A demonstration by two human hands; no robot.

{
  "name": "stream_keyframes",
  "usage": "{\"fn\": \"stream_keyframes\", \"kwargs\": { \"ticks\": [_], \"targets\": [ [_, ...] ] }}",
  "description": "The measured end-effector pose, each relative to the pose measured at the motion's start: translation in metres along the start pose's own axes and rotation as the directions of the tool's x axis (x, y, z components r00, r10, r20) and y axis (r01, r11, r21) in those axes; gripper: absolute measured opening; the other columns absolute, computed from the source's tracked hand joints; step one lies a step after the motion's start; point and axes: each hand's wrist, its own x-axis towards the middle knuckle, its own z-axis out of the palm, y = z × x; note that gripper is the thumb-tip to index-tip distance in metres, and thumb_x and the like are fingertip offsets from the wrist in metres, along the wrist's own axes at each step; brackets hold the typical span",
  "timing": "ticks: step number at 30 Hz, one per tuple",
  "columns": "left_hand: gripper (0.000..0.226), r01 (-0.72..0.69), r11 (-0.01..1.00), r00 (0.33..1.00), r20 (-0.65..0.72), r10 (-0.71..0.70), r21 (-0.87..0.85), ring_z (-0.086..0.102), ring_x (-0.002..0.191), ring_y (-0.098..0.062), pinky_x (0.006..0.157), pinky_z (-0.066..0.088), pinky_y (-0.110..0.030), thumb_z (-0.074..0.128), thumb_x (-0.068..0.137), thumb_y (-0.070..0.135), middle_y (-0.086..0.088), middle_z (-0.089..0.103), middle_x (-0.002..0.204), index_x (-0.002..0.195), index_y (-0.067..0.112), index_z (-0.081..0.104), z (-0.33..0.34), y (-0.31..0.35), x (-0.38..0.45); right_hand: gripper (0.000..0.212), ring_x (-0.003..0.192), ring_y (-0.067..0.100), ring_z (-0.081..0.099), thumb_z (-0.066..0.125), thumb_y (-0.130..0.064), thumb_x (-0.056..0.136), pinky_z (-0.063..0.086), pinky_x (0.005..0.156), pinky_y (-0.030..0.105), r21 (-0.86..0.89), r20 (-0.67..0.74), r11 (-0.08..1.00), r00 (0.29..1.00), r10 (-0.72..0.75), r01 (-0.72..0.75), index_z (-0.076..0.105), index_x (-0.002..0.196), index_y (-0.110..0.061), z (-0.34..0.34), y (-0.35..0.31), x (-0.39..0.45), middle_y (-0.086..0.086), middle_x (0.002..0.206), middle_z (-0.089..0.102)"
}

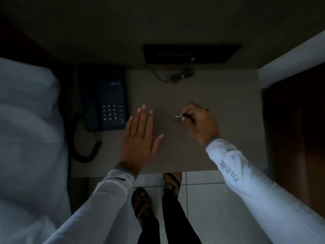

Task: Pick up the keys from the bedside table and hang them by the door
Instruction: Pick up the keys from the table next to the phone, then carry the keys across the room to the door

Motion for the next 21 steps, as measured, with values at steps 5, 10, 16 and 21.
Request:
{"fn": "stream_keyframes", "kwargs": {
  "ticks": [5, 10, 16, 21],
  "targets": [
    [0.075, -0.033, 0.998, 0.993, -0.115, 0.039, 0.054, 0.037, 0.155, -0.042, 0.123, 0.042, -0.058, 0.037, 0.108, 0.053, -0.029, 0.038, 0.166, 0.159, -0.002, 0.039, -0.103, 0.003, 0.035, 0.048, 0.090, 0.037, 0.072, 0.060, 0.009, 0.081, 0.060, 0.081, 0.048, -0.203, -0.107, 0.978, 0.991, -0.080, 0.057, 0.067, 0.114, -0.026, -0.073, -0.066, -0.022, 0.015, 0.100, 0.076],
    [0.073, -0.132, 0.989, 0.942, -0.302, 0.145, 0.065, 0.041, 0.153, -0.041, 0.121, 0.044, -0.058, 0.045, 0.107, 0.051, -0.029, 0.041, 0.164, 0.157, -0.002, 0.042, -0.234, 0.017, 0.066, 0.048, 0.097, 0.040, 0.073, 0.057, 0.007, 0.089, 0.060, 0.083, 0.051, -0.289, -0.280, 0.946, 0.932, -0.230, 0.147, 0.067, 0.129, -0.017, -0.175, -0.166, -0.056, 0.019, 0.111, 0.078],
    [0.074, -0.249, 0.963, 0.816, -0.514, 0.265, 0.102, 0.034, 0.157, -0.039, 0.125, 0.039, -0.057, 0.045, 0.108, 0.053, -0.027, 0.035, 0.168, 0.161, 0.001, 0.036, -0.422, 0.048, 0.109, 0.039, 0.101, 0.031, 0.074, 0.055, 0.016, 0.088, 0.061, 0.090, 0.043, -0.390, -0.489, 0.845, 0.695, -0.527, 0.367, 0.073, 0.116, -0.004, -0.318, -0.310, -0.122, 0.014, 0.111, 0.078],
    [0.072, -0.347, 0.923, 0.610, -0.707, 0.358, 0.168, 0.034, 0.157, -0.040, 0.125, 0.039, -0.058, 0.046, 0.109, 0.052, -0.027, 0.036, 0.168, 0.160, 0.002, 0.038, -0.576, 0.095, 0.136, 0.028, 0.097, 0.019, 0.074, 0.059, 0.014, 0.089, 0.055, 0.093, 0.023, -0.375, -0.709, 0.798, 0.409, -0.575, 0.472, 0.077, 0.104, -0.003, -0.435, -0.402, -0.198, 0.011, 0.103, 0.080]
  ]
}}
